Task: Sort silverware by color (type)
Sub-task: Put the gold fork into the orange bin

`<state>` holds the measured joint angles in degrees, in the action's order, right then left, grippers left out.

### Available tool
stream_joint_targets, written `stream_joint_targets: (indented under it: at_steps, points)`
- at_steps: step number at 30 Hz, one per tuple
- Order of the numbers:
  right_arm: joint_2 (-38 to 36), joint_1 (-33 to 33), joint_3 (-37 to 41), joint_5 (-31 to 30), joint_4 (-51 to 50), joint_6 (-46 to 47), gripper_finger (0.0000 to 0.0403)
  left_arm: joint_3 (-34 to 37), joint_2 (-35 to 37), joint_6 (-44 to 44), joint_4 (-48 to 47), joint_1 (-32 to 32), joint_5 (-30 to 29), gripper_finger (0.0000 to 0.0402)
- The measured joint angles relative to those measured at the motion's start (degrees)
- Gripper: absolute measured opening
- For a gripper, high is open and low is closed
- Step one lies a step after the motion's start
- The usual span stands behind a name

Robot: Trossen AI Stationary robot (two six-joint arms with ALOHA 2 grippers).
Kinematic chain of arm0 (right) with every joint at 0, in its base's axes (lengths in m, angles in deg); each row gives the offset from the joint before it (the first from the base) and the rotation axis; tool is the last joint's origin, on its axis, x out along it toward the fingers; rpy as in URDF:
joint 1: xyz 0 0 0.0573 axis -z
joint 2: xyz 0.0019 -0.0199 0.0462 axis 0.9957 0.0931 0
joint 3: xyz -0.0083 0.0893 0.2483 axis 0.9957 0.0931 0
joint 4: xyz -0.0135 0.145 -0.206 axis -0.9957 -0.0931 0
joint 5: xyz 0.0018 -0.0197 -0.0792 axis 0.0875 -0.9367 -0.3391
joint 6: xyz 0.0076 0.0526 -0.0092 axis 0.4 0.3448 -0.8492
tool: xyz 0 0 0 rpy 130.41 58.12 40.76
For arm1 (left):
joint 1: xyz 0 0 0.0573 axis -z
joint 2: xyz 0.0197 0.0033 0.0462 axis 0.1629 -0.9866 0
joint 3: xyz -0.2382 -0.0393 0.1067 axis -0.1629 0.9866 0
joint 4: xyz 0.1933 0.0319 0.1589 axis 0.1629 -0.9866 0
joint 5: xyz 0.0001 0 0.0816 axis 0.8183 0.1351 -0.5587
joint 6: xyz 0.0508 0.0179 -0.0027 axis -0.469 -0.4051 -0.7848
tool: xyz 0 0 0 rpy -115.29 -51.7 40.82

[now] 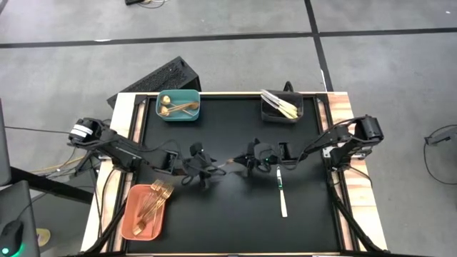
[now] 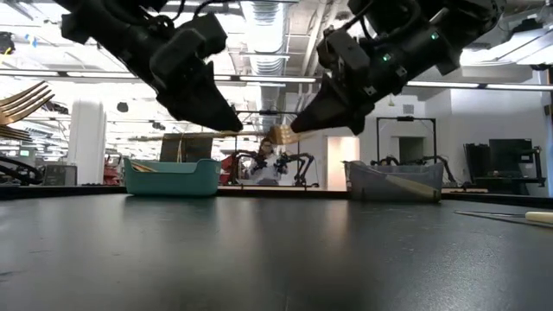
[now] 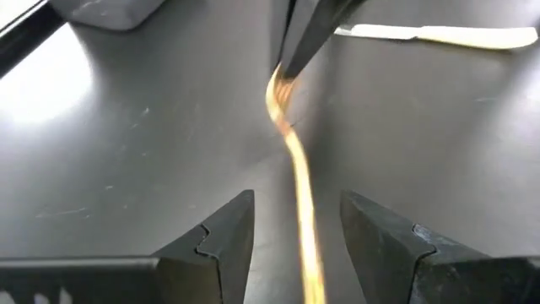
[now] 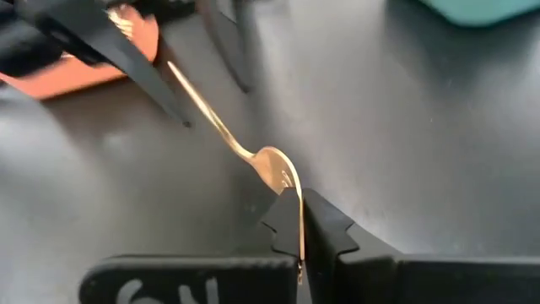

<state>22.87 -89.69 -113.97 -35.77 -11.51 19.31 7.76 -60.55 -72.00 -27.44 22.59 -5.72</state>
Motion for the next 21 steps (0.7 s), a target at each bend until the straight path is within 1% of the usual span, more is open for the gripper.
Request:
stream_joint_targets:
  at_steps: [2,4,6,8,11,14,16,17,21]
  points:
    - [-0.5,-0.3,0.0,-0.2,0.7,-0.9,0.0029,0.0,0.0,0.0,-0.6,-1.2,1.1,0.0162]
    - [-0.5,-0.6,0.0,-0.3,1.4,-1.7,0.0032,0.0,0.0,0.0,-0.4,-2.4,4.1,0.0158]
    - [-0.5,-0.6,0.0,-0.3,1.9,-2.7,0.0031,0.0,0.0,0.0,0.0,-3.6,7.1,0.0148]
    - [-0.5,-0.6,0.0,-0.3,2.4,-3.6,0.0028,0.0,0.0,0.7,0.2,-4.7,8.5,0.0135]
    - [-0.5,-0.6,0.0,-0.5,3.3,-5.1,0.0028,0.0,0.0,1.5,0.4,-6.2,9.7,0.0108]
    - [-0.5,-0.8,0.0,-0.9,5.3,-6.2,0.004,0.0,0.0,1.0,0.7,-6.6,11.0,0.0063]
    - [-0.5,-0.8,0.0,-1.1,7.1,-6.4,0.0053,0.0,0.0,-0.2,0.7,-6.7,10.1,0.0024]
    - [-0.5,-0.8,0.0,-1.6,8.1,-6.4,0.006,0.0,0.0,-0.3,0.6,-6.5,8.8,0.0013]
    - [-0.5,-0.8,0.0,-4.2,11.9,-8.0,0.0087,0.0,0.0,0.9,-0.3,-4.1,0.2,0.0006]
